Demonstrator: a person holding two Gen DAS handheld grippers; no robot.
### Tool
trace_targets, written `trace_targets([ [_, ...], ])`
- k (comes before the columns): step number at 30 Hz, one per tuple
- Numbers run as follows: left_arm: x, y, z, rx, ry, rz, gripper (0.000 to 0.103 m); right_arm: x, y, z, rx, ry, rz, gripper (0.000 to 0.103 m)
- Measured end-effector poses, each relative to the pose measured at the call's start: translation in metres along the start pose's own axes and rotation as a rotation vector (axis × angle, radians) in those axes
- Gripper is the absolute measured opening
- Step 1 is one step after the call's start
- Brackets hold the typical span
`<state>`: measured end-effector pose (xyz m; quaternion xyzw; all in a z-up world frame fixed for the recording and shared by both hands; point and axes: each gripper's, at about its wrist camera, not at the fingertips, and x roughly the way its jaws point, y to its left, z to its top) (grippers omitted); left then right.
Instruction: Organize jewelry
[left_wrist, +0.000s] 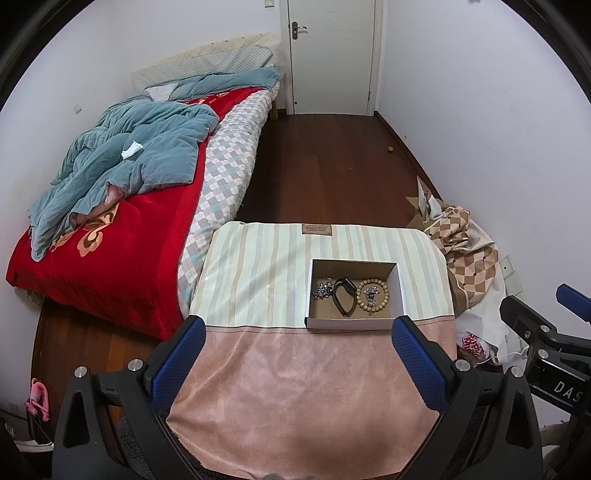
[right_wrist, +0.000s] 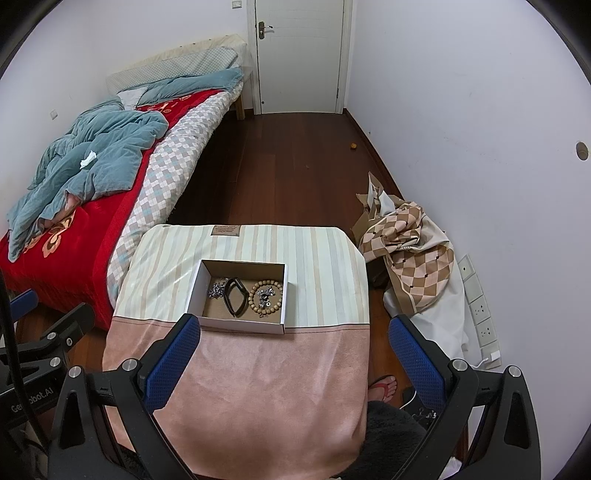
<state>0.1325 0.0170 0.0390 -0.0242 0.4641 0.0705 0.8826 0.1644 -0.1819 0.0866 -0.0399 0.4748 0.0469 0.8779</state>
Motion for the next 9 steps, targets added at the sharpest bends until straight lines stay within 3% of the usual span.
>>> trace_targets([
  [9,-0.0015,-0.0011,-0.0011,0.000,-0.004,-0.010,0.103,-0.0022,0.0001,-0.0009,-0.002,0.000,-0.002,0.103],
])
